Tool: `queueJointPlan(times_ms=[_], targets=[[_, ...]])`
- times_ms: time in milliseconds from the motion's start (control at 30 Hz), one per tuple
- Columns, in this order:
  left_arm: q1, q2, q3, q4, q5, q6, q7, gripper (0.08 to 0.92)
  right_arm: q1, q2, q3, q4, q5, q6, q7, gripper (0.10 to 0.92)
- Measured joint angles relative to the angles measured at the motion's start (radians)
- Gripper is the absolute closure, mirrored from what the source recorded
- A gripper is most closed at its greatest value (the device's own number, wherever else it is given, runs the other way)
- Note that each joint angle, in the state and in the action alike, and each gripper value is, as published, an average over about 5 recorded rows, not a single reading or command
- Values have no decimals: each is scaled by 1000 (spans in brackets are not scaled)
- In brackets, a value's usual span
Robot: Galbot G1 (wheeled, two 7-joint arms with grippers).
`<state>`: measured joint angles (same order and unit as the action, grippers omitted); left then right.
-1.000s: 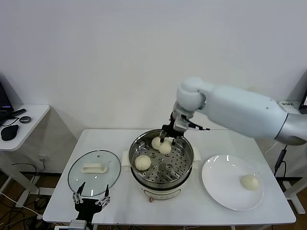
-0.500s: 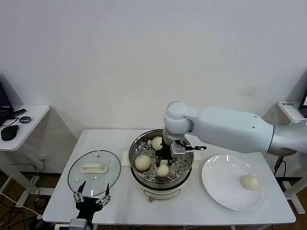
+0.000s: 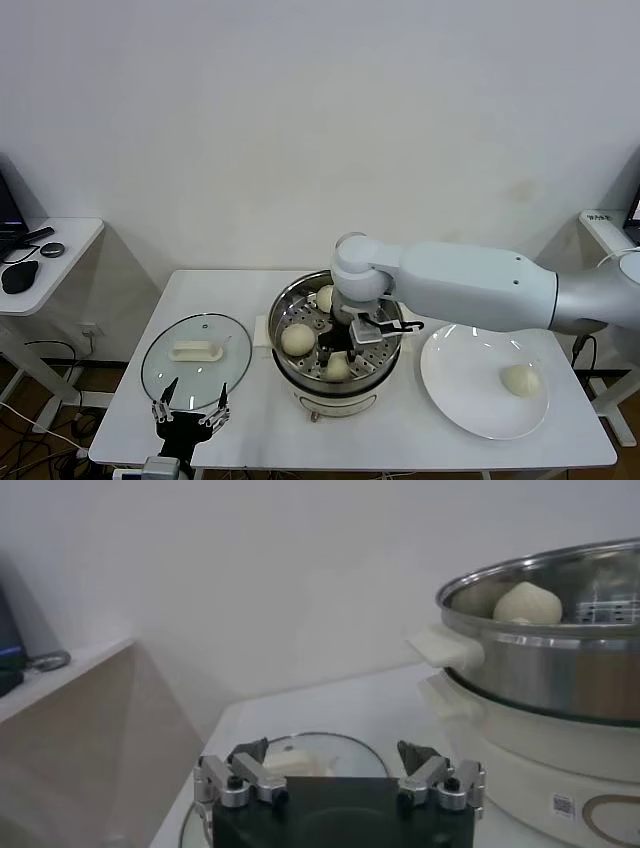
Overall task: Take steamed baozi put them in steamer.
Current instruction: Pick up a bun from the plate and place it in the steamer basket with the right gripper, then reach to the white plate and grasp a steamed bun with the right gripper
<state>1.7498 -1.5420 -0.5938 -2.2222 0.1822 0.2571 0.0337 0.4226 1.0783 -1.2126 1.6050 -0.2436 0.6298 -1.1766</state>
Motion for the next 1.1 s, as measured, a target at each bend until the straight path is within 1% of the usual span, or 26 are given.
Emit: queueJointPlan(times_ms=[267, 367, 600, 833, 967, 1100], targets=[[-2, -2, 3, -10, 3, 0, 1, 177, 43, -10, 22, 7, 27, -37, -11, 252], [0, -5, 5, -16, 3, 1, 3, 177, 75, -25, 36, 9, 55, -60, -23, 211], [1, 3, 5, -25, -8, 8, 11, 177, 148, -119, 79, -7, 200, -173, -62, 203], [-10, 2, 9, -16, -47, 12, 25, 177, 148, -283, 142, -66, 363, -396, -108, 203], [-9, 8, 7, -9, -75, 13, 31, 177, 86, -394, 207, -99, 405, -542, -135, 203], [-11, 18, -1, 1, -106, 14, 34, 177, -12, -491, 294, -122, 405, -664, -156, 203]])
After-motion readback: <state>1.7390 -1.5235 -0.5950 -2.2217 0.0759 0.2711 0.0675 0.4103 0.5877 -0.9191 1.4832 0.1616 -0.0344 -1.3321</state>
